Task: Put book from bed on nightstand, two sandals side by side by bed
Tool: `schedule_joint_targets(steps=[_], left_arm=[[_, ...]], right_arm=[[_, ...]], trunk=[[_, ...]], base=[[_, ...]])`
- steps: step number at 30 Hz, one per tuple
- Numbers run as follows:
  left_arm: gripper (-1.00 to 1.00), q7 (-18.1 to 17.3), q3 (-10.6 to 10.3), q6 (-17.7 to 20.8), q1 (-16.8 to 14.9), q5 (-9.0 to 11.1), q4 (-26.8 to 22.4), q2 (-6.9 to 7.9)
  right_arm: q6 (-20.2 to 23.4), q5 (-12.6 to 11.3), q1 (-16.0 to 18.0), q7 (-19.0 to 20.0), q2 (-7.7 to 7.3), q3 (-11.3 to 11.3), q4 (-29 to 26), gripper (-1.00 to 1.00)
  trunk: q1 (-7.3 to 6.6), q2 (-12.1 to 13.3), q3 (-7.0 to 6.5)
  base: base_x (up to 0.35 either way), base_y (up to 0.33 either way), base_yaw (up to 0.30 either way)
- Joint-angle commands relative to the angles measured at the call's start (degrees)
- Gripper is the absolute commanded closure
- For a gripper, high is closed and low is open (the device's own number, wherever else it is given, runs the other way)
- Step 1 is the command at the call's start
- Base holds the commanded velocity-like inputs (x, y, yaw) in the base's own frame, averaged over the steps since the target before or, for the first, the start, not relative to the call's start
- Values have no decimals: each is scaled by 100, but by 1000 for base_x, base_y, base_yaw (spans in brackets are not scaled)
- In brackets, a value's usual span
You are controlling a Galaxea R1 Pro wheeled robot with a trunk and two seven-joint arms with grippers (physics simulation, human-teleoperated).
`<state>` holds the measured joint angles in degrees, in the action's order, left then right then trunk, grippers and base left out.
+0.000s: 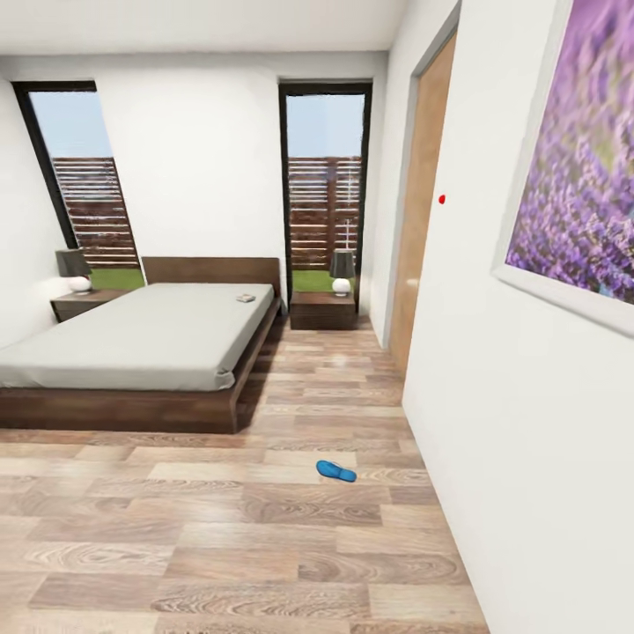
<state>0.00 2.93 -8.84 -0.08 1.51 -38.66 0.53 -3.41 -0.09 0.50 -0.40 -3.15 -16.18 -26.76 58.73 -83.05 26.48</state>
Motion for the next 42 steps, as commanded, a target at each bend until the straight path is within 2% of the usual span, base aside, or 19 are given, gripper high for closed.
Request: schedule_joint_targets(steps=[1,11,24,32,42], left_arm=[[-100,0,-1,-12,-1,16,-1,0],[-100,0,-3,-12,-1,16,-1,0],[-100,0,-3,-12,-1,16,-1,-1],[-100,0,-3,-12,-1,16,-1,0],[-100,0,-3,-12,-1,16,-1,0]], right_arm=[[-19,0,3,-4,0,-8,4,-100],[-19,0,3,-4,1,-8,4,-100],[-19,0,3,-4,2,-8,4,-100],[-19,0,3,-4,4,-8,4,-100],[-19,-6,3,-4,3,-8,3,-100]], trunk=[[0,-3,5],[0,-3,5],[0,-3,5],[0,-3,5],[0,-3,5]], base=[[0,0,292],[0,0,261],[98,-155,28],[27,-39,9],[2,-3,219]])
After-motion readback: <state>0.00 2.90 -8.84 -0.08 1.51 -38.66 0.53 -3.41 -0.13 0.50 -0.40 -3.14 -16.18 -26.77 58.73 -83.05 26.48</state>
